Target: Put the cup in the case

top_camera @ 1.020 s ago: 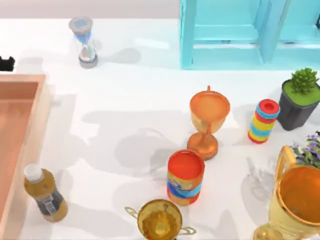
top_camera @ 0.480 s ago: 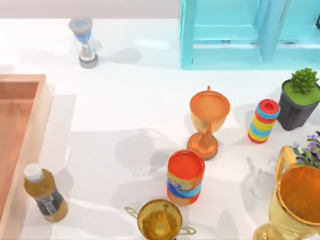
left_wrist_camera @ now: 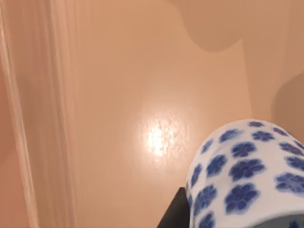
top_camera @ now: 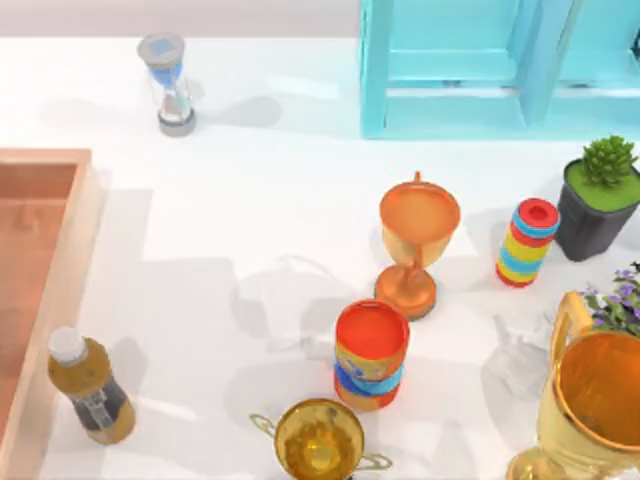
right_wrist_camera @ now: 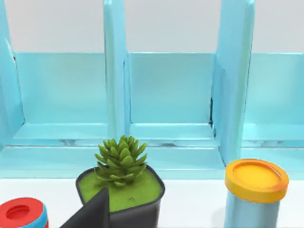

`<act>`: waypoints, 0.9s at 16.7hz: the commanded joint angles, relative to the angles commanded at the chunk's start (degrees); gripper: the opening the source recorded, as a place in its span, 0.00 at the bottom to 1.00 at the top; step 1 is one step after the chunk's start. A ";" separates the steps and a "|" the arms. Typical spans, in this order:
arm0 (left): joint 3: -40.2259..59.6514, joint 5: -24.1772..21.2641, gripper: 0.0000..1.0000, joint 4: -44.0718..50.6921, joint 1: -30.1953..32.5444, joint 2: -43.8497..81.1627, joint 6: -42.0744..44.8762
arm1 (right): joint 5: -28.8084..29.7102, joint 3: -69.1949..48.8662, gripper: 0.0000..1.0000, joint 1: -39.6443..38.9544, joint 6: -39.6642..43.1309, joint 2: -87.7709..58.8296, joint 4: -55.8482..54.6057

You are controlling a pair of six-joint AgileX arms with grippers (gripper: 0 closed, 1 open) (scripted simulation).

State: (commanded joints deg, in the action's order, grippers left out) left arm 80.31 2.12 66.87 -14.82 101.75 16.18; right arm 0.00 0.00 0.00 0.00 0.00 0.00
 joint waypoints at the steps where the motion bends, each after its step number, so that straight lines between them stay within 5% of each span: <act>1: -1.29 -0.01 0.00 -1.31 -0.06 0.09 0.07 | 0.00 0.00 1.00 0.00 0.00 0.00 0.00; 6: -2.09 -0.04 0.00 -2.12 -0.10 0.15 0.13 | 0.00 0.00 1.00 0.00 0.00 0.00 0.00; 15: -2.09 -0.04 0.68 -2.12 -0.10 0.15 0.13 | 0.00 0.00 1.00 0.00 0.00 0.00 0.00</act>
State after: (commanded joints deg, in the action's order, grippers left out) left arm 78.21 2.08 64.75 -14.92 101.90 16.31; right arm 0.00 0.00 0.00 0.00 0.00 0.00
